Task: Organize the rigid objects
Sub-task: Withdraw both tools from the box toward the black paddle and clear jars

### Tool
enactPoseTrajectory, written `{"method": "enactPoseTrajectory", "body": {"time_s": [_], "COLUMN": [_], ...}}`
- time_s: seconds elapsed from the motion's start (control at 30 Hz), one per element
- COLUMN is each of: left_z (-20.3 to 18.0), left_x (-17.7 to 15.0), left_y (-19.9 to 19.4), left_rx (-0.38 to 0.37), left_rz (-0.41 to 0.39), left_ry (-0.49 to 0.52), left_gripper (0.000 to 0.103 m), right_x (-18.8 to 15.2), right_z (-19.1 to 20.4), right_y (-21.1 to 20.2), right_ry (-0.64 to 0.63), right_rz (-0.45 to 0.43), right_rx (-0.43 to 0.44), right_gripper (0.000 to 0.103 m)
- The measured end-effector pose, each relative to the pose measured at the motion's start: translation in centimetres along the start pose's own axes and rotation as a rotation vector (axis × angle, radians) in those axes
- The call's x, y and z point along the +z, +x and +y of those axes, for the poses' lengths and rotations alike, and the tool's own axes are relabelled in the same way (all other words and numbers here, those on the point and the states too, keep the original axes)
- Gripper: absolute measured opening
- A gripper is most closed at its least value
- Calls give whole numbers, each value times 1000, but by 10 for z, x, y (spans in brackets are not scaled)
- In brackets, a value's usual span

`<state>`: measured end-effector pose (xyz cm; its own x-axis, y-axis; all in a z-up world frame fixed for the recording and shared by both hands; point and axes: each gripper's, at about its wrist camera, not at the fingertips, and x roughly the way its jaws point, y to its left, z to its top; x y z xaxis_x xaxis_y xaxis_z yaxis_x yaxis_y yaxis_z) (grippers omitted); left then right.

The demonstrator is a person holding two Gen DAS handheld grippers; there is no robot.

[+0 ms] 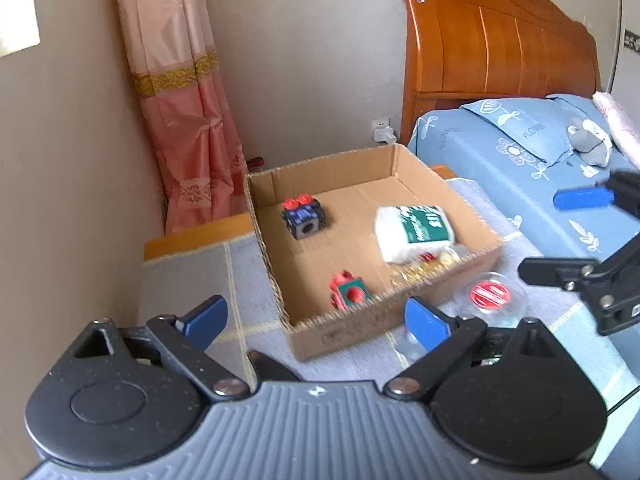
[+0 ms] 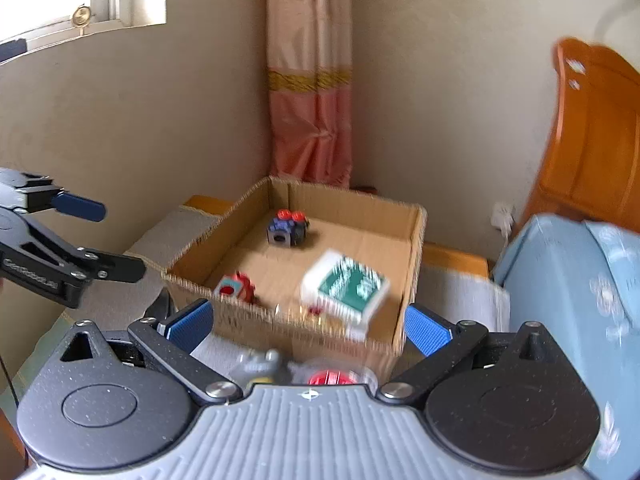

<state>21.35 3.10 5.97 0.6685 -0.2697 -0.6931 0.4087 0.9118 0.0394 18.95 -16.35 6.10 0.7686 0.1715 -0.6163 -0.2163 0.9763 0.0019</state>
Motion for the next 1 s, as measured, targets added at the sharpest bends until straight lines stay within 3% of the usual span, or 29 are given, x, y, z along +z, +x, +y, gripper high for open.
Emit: {"method": "enactPoseTrajectory", "body": {"time_s": [0.23,0.5,0.77,1.0], "left_z": [-16,-16,18,39], "left_x": [-30,-58,-81,-79], "left_y": [-11,-9,37,84], "left_rx": [-15,-3,17,-23], "left_rz": [15,33,111,149], "left_ry": [-14,7,-64,-120], "left_gripper": [96,96,96,96], "right_x": [-59,-101,-126,-139], "right_z": [3,1,-6,-9], "right_y": [-10,-12,5,22], "right_ry": [87,128,171,171], "right_rz": [17,36,103,158], "right_rx": [-55,-120,-132,-148], "right_gripper": [103,103,103,103]}}
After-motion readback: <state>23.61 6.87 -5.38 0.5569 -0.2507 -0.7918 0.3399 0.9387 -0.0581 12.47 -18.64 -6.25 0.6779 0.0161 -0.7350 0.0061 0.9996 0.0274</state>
